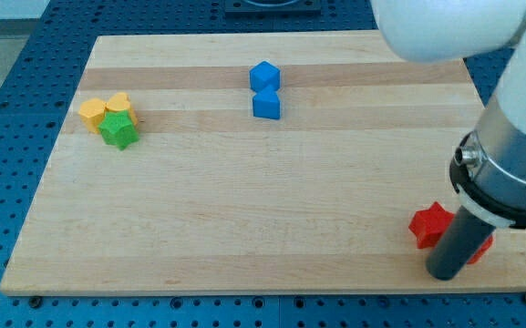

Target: Place the red star parallel to the triangle

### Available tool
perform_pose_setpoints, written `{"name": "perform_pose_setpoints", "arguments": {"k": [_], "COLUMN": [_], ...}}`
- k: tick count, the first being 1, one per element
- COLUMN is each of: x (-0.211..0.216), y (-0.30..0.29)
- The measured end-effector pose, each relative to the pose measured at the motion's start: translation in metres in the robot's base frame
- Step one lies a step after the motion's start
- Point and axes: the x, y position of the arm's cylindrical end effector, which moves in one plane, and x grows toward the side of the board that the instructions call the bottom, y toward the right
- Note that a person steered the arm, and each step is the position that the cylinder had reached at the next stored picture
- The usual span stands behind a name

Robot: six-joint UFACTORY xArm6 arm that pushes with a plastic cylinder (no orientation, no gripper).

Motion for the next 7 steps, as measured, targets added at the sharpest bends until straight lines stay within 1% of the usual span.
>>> {"name": "perform_pose_setpoints", "arguments": {"k": [1, 3, 4, 7], "x": [-0.038, -0.143, -0.181, -0.251], "y": [0.003, -0.004, -0.028, -0.137]}}
